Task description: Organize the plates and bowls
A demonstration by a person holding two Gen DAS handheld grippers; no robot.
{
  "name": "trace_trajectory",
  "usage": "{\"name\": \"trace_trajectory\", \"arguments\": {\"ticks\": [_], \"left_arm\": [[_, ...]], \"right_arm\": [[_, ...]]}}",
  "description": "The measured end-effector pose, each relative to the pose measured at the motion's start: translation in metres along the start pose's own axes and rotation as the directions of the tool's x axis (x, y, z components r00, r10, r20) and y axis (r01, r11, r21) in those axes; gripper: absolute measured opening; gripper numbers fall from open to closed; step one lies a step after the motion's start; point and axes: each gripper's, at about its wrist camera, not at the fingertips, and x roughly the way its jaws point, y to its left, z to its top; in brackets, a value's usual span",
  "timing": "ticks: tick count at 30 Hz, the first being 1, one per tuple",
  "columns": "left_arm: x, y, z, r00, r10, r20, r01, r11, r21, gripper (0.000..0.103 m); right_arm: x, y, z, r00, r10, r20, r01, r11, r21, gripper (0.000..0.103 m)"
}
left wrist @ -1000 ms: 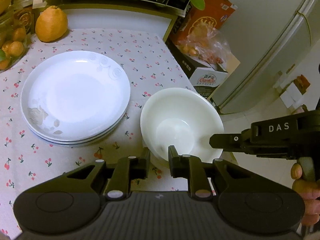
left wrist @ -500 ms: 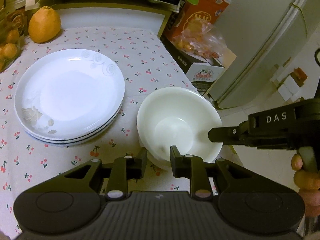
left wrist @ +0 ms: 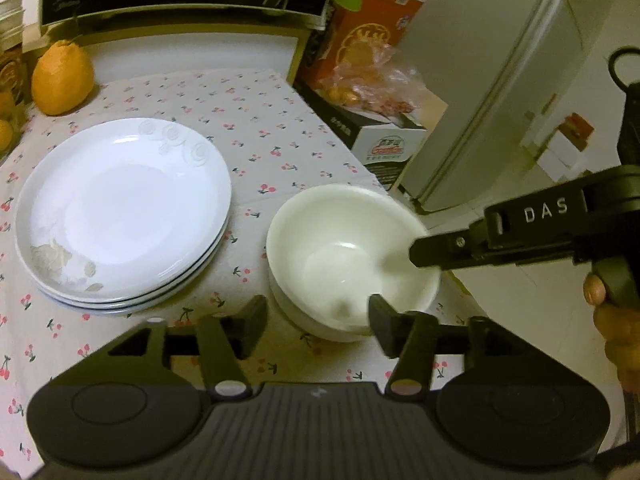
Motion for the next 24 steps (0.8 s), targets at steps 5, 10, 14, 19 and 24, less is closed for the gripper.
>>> {"name": "trace_trajectory", "arguments": {"ticks": [5,10,14,19,24], "left_arm": [[-0.004,-0.007,-0.007,0.999,-0.016,0.031,0.012,0.994,0.105,0.076],[-0.006,-0.01,-0.012,0.998,-0.017,0.053,0.007,0.983,0.184,0.092],[-0.005,-0.008,-0.015,0.998,-0.019,0.059,0.006,0.979,0.205,0.097],[-0.002,-0.008,-0.02,0.997,-0.039,0.062,0.022,0.968,0.252,0.1],[0.005,-0.009,-0.026,0.997,-0.042,0.058,0.023,0.955,0.295,0.1]], "right_arm": [[-0.004,0.001,0.0,1.0,0.018,0.017,-0.018,1.0,-0.02,0.04],[-0.009,0.001,0.0,0.998,0.032,0.057,-0.03,0.999,-0.032,0.059],[-0.009,0.003,-0.002,0.995,0.043,0.095,-0.038,0.998,-0.054,0.071],[0.001,0.001,-0.007,0.987,0.051,0.151,-0.043,0.997,-0.058,0.077],[0.01,0.001,-0.014,0.981,0.082,0.174,-0.064,0.992,-0.107,0.077]]}}
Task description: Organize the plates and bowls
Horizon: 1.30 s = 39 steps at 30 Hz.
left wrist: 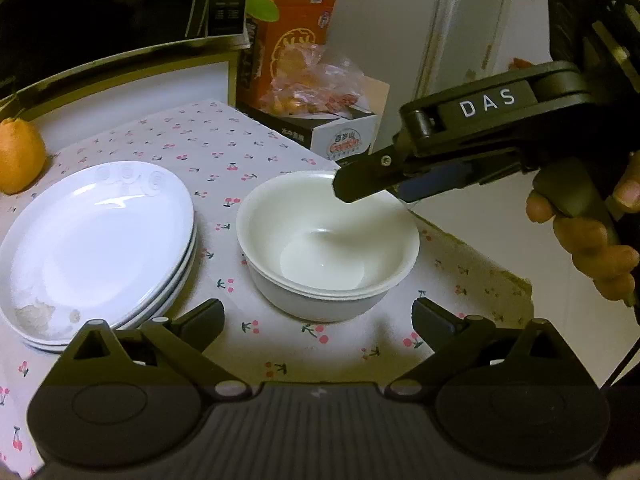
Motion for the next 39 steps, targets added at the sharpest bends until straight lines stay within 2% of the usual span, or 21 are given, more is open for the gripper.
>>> {"name": "trace_trajectory", "arguments": {"ticks": [4,16,27,34,39], "left_arm": [[0.005,-0.003,-0.003,1.0,-0.005,-0.001,0.005,0.999,0.034,0.101],[0.023,0.0,0.002,1.0,-0.007,-0.011,0.008,1.0,0.029,0.101],[0.029,0.002,0.005,1.0,0.003,-0.014,-0.003,1.0,0.028,0.099],[0.028,0.003,0.005,1.0,-0.009,-0.016,0.01,0.999,0.034,0.093],[0.028,0.002,0.006,1.0,-0.019,-0.013,0.019,0.999,0.041,0.088]], "right_arm": [[0.004,-0.01,-0.004,0.999,0.04,0.016,-0.041,0.997,0.06,0.077],[0.024,-0.03,-0.009,0.997,0.073,-0.004,-0.071,0.98,0.185,0.077],[0.034,-0.03,-0.011,0.999,0.034,-0.028,-0.029,0.986,0.162,0.076],[0.037,-0.024,-0.012,1.0,0.005,-0.03,-0.002,0.992,0.123,0.076],[0.037,-0.019,-0.011,1.0,0.007,-0.026,-0.005,0.995,0.096,0.062]]}}
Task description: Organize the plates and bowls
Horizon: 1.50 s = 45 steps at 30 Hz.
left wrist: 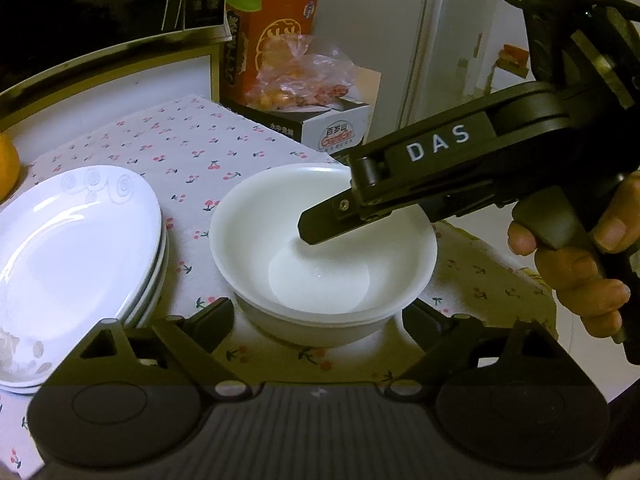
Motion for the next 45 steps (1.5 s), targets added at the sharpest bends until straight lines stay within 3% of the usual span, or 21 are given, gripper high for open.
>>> {"name": "trace_trajectory", "arguments": {"ticks": [3,9,25,31,45], "left_arm": [[0.0,-0.001,0.0,1.0,0.0,0.001,0.0,1.0,0.008,0.087],[-0.001,-0.004,0.001,1.0,0.012,-0.003,-0.012,1.0,0.028,0.087],[-0.021,-0.005,0.012,0.999,0.043,0.015,-0.043,0.997,0.058,0.085],[-0.038,0.003,0.017,0.998,0.065,0.012,-0.065,0.997,0.052,0.085],[-0.072,0.037,0.031,0.991,0.131,0.017,-0.132,0.99,0.053,0.085]], "right_arm": [[-0.001,0.003,0.001,1.0,0.001,0.008,-0.001,1.0,-0.013,0.05],[-0.002,0.008,-0.001,0.999,-0.03,0.019,0.031,0.997,-0.073,0.039],[-0.027,0.022,0.013,0.997,0.01,0.079,-0.004,0.997,-0.08,0.039],[-0.034,0.04,0.02,0.994,0.054,0.092,-0.045,0.994,-0.095,0.039],[-0.024,0.078,0.043,0.976,0.167,0.136,-0.167,0.986,-0.009,0.039]]}}
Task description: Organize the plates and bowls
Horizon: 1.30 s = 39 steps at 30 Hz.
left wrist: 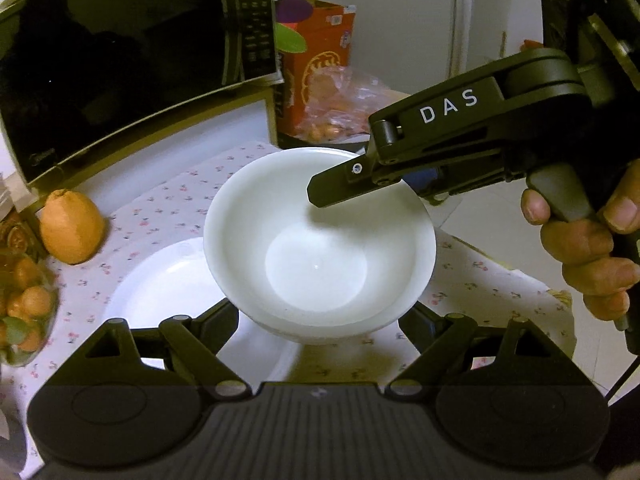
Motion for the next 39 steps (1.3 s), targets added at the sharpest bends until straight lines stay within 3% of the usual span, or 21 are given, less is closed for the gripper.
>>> {"name": "trace_trajectory", "arguments": {"ticks": [15,39], "left_arm": [[0.008,0.048,-0.016,0.999,0.04,-0.037,-0.043,0.995,-0.087,0.085],[0.029,0.072,-0.025,0.994,0.06,-0.09,-0.078,0.976,-0.205,0.085]], "right_arm": [[0.057,0.033,-0.002,0.999,0.031,-0.025,-0.03,0.999,0.032,0.04],[0.104,0.024,-0.012,0.999,0.0,-0.041,0.006,0.988,0.151,0.042]]}}
